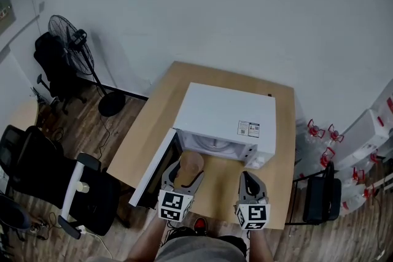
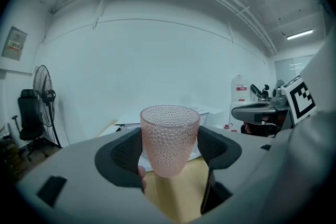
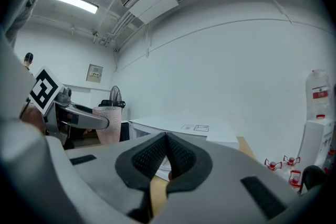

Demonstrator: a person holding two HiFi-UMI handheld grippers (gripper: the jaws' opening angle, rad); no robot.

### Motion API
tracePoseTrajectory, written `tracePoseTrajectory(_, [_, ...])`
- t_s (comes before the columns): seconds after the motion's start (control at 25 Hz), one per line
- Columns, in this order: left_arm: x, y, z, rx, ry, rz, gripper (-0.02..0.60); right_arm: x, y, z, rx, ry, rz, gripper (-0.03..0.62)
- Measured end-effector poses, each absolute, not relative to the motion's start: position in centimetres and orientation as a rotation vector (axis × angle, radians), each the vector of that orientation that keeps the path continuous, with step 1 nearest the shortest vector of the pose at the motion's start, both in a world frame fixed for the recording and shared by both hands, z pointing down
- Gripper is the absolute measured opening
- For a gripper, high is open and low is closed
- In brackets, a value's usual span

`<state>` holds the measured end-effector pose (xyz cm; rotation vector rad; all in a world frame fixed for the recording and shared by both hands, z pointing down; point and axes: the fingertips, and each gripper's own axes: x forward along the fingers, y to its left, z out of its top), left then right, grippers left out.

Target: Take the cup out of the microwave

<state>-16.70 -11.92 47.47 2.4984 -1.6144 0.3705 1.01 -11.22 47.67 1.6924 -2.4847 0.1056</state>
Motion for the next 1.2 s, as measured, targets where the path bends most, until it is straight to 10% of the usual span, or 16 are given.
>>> tracePoseTrajectory(1.2, [-18.1, -9.7, 49.3, 2.498, -1.610, 0.429, 0.345, 1.3, -10.3, 48.4, 1.709, -2.461, 0.119, 0.017])
